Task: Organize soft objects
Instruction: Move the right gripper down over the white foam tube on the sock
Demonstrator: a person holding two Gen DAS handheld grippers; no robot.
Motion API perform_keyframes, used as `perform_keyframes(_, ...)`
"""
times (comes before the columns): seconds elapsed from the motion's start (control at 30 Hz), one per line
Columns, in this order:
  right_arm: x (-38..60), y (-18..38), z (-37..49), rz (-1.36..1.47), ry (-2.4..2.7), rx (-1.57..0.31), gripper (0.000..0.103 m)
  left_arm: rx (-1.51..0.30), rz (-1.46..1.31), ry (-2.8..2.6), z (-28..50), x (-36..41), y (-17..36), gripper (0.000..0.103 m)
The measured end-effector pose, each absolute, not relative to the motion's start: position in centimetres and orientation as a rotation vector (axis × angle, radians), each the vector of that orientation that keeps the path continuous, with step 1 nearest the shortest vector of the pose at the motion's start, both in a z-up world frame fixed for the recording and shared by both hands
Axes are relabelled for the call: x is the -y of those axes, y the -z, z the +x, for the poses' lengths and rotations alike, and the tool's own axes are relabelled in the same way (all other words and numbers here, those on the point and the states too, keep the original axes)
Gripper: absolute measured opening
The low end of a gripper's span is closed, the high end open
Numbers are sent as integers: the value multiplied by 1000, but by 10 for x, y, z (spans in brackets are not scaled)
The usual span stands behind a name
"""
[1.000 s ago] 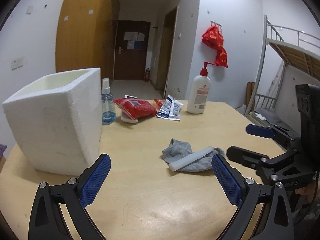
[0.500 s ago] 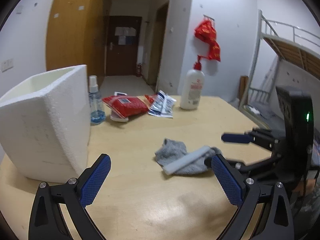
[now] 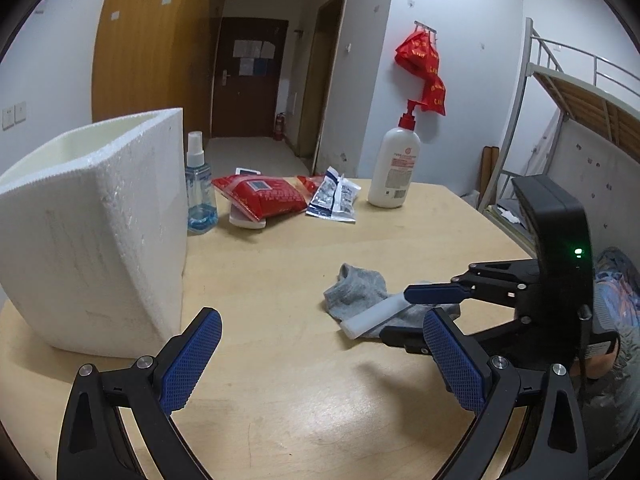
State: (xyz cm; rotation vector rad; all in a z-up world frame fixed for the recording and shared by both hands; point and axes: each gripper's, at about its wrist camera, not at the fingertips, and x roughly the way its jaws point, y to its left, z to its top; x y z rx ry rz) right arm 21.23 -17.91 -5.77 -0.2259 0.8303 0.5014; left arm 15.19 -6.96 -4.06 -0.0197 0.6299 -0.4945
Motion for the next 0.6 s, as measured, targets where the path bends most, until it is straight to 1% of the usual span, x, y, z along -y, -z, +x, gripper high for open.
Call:
perform_keyframes(0.3,172,66,225,-263,-506,-871,53,-641,-20,506,152,69,42,101)
perform_keyframes(0.33,173,66,225,-263,-505,-871,50,-641,-20,505,152,69,42,101)
perform_keyframes(0.37,173,65,226,-258,-503,-868,48,-643,-19,502,152,69,42,101)
perform_keyframes(0.4,173,64,227,-254,-504,-872,40,-645,-21,499,152,69,42,101)
perform_keyframes(0.43,173,65,227,-259,-497,-876,29,-649,-22,494,152,69,42,101)
perform_keyframes(0.47,173,65,228,-257,-492,-881,23,-652,-22,491,152,69,42,101)
perform_keyframes(0.5,174,65,229,-245,-487,-893,15,-655,-22,487,152,68,42,101)
perform_keyframes(0.6,179,64,226,-222,-470,-906,13,-656,-27,483,152,67,42,101)
